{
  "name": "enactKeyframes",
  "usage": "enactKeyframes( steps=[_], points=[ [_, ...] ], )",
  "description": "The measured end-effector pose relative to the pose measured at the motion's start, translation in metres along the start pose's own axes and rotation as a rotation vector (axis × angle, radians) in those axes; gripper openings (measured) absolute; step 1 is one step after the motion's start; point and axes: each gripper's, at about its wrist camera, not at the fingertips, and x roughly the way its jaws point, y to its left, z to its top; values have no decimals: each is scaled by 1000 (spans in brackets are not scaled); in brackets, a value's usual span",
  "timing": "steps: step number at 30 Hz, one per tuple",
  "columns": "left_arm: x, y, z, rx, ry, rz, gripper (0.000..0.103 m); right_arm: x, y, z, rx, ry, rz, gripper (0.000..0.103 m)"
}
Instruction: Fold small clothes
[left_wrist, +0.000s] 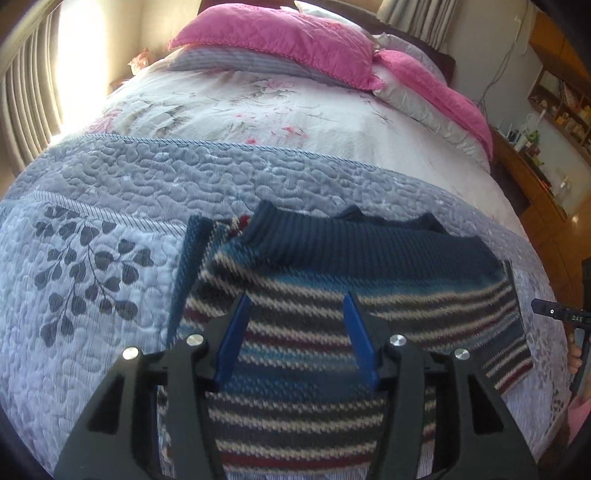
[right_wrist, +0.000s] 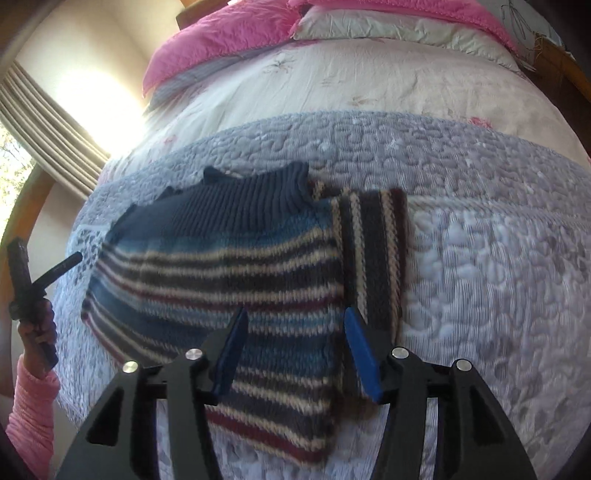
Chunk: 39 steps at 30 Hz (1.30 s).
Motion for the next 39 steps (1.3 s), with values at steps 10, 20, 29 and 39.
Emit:
enactKeyframes(
  steps=[10,20,29,39],
  points=[
    [26,-11,-64,-1,115,1,52,15,5,-75,-50,71,-15,19],
    [41,3,-74,13,140,4,53,20,-23,-82,59,125,21,14],
    [27,-22,-41,1,93,11,56,-10,-3,-25,8,15,-32,33],
    [81,-23,-19,4,125,41,58,51,-15,34,72,72,-39,14]
  ],
)
